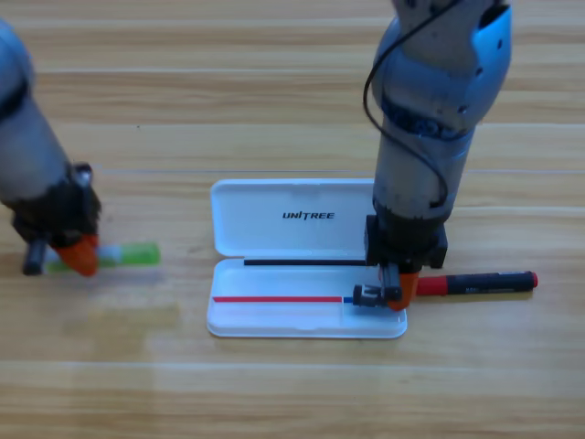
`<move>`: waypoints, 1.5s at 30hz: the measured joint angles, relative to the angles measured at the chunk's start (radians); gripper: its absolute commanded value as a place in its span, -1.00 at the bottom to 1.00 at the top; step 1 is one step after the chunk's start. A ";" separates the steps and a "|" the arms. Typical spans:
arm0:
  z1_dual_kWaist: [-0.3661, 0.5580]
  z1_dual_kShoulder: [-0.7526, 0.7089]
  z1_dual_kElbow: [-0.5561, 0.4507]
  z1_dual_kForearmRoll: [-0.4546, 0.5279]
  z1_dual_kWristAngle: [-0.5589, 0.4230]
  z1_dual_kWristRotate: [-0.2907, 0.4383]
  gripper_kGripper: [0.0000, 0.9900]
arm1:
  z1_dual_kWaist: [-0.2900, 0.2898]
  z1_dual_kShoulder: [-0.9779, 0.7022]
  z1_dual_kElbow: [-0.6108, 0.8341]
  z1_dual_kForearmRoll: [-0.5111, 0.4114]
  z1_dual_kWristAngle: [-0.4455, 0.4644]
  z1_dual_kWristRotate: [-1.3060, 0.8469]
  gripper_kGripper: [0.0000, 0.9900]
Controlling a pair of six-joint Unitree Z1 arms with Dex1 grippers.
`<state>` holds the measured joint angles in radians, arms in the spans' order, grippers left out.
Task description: Clean up eraser and pencils
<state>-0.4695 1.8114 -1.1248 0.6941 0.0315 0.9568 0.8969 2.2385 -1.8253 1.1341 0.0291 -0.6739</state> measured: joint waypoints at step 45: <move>-0.331 0.099 -0.263 0.134 -0.044 -0.143 -1.00 | -0.222 -0.218 0.269 -0.151 -0.021 -0.224 0.71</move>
<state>-0.8001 1.9104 -1.3880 0.8279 -0.0121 0.8134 0.6749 2.0205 -1.5564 0.9828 0.0085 -0.8983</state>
